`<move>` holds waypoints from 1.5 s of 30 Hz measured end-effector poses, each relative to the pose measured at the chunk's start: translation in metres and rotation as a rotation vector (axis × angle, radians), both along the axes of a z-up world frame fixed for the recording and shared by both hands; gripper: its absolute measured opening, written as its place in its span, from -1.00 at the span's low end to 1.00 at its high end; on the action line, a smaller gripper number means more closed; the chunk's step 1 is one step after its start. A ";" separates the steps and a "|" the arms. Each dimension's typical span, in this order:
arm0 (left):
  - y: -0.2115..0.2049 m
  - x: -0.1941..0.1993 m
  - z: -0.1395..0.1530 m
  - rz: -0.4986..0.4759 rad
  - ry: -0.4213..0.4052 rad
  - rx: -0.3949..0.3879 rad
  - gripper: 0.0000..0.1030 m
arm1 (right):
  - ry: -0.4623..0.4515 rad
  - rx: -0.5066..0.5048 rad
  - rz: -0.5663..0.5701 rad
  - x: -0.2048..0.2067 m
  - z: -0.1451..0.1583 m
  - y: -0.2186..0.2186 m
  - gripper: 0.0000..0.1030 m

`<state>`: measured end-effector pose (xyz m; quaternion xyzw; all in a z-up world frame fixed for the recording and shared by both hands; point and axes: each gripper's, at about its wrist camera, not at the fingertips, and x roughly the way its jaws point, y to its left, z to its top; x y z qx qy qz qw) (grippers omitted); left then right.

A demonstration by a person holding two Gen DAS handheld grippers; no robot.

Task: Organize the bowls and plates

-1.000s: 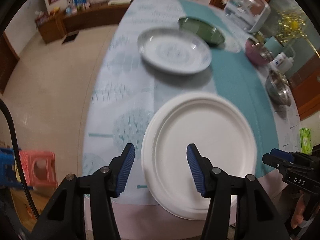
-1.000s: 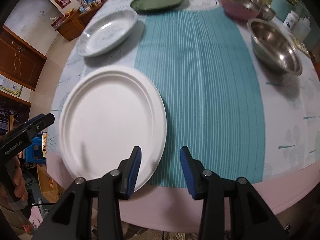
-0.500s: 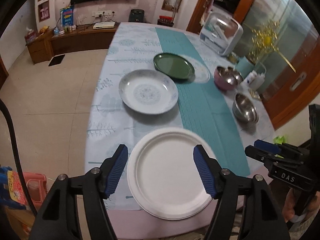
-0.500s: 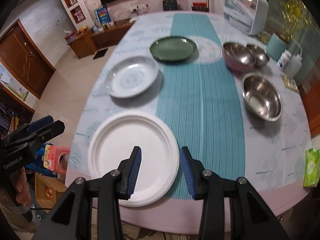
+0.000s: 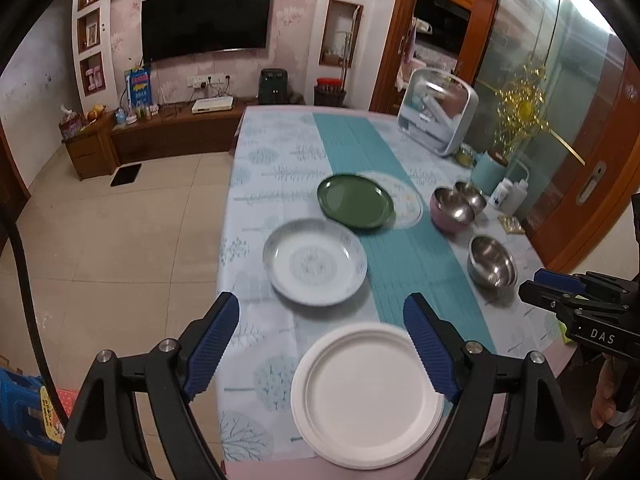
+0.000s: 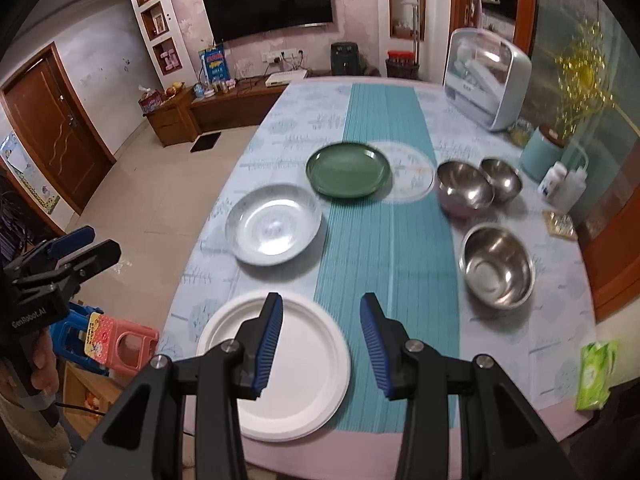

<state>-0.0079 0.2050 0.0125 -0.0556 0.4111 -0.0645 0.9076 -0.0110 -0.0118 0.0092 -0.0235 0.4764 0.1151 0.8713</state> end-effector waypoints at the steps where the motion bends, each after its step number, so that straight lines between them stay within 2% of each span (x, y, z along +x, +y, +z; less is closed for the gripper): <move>1: 0.001 0.003 0.003 0.001 -0.003 -0.002 0.70 | -0.010 -0.002 0.002 0.002 0.005 0.000 -0.19; 5: 0.006 0.018 0.013 0.019 -0.011 0.000 0.71 | -0.049 0.000 0.005 0.012 0.020 -0.002 0.07; 10: 0.014 0.040 0.013 0.051 -0.003 0.016 0.71 | -0.078 -0.019 0.025 0.033 0.028 0.001 0.09; 14: 0.019 0.060 0.003 0.080 0.022 0.031 0.71 | -0.067 -0.008 0.037 0.053 0.022 0.005 0.09; 21: 0.026 0.101 -0.031 0.114 0.105 0.006 0.71 | -0.022 0.002 0.053 0.085 0.001 0.007 0.09; 33: 0.013 0.171 -0.103 0.124 0.210 0.082 0.71 | 0.067 0.037 0.057 0.160 -0.047 0.006 0.09; 45: 0.016 0.214 -0.160 0.129 0.301 0.099 0.71 | 0.163 0.068 0.076 0.209 -0.095 0.014 0.09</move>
